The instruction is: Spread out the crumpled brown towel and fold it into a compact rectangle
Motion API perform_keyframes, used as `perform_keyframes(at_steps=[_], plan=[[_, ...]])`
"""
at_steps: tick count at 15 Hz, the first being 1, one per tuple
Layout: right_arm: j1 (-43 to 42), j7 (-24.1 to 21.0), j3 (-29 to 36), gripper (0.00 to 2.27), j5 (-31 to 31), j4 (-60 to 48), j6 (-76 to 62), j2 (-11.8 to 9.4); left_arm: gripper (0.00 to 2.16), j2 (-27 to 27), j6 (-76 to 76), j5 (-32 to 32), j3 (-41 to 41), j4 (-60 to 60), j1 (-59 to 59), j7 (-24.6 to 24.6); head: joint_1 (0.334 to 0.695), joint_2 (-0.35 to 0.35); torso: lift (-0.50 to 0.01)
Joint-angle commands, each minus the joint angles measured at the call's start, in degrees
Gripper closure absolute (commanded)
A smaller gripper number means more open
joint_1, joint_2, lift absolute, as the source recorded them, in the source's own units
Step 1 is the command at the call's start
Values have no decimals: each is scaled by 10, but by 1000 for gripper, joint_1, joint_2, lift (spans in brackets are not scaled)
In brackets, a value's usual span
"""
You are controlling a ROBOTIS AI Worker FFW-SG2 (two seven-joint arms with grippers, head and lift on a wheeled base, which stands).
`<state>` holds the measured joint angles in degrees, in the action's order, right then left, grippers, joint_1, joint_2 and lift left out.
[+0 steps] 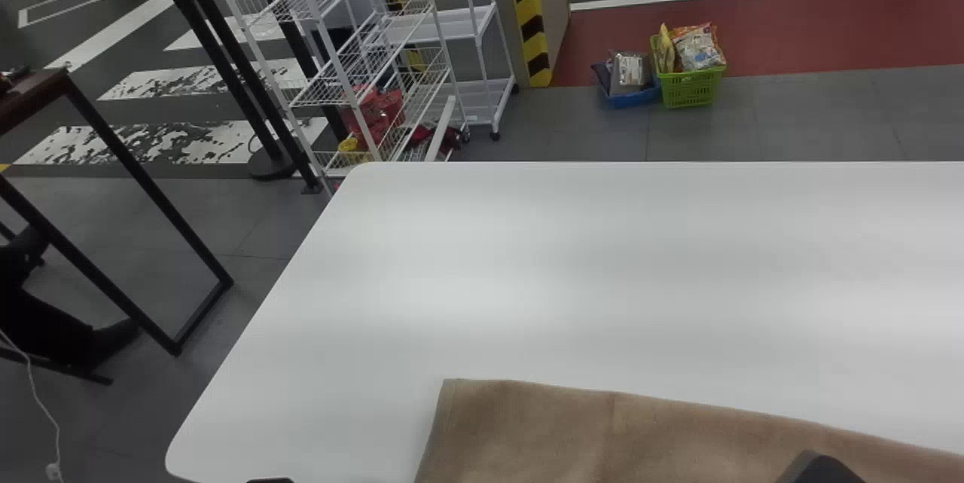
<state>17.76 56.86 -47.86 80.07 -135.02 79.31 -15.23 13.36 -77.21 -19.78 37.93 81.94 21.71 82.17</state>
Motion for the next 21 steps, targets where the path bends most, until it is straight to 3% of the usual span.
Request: perform_keyframes(at_steps=[1,3,7,8,14,19,21], plan=[[0,8,1,1156,2,2,-1,-1,1021,0,0,0,0,0,0,0,695,350,-127],[1,16,2,1625,1,0,1,-2,1021,0,0,0,0,1,0,0,695,350,-127],[11,56,6,1629,0,-29,5,-12,1045,0,0,2,1,5,0,4,695,350,-127],[14,71,7,1629,0,-40,6,-16,1204,0,0,5,2,9,0,7,695,350,-127],[19,134,21,1625,1,-61,5,-32,1204,-4,-2,16,14,23,10,15,695,350,-127],[18,215,17,1625,18,-62,-1,-45,1204,-4,-2,19,16,37,19,19,695,350,-127],[18,215,15,1625,24,-54,-1,-46,1204,-4,-2,19,16,37,20,19,695,350,-127]])
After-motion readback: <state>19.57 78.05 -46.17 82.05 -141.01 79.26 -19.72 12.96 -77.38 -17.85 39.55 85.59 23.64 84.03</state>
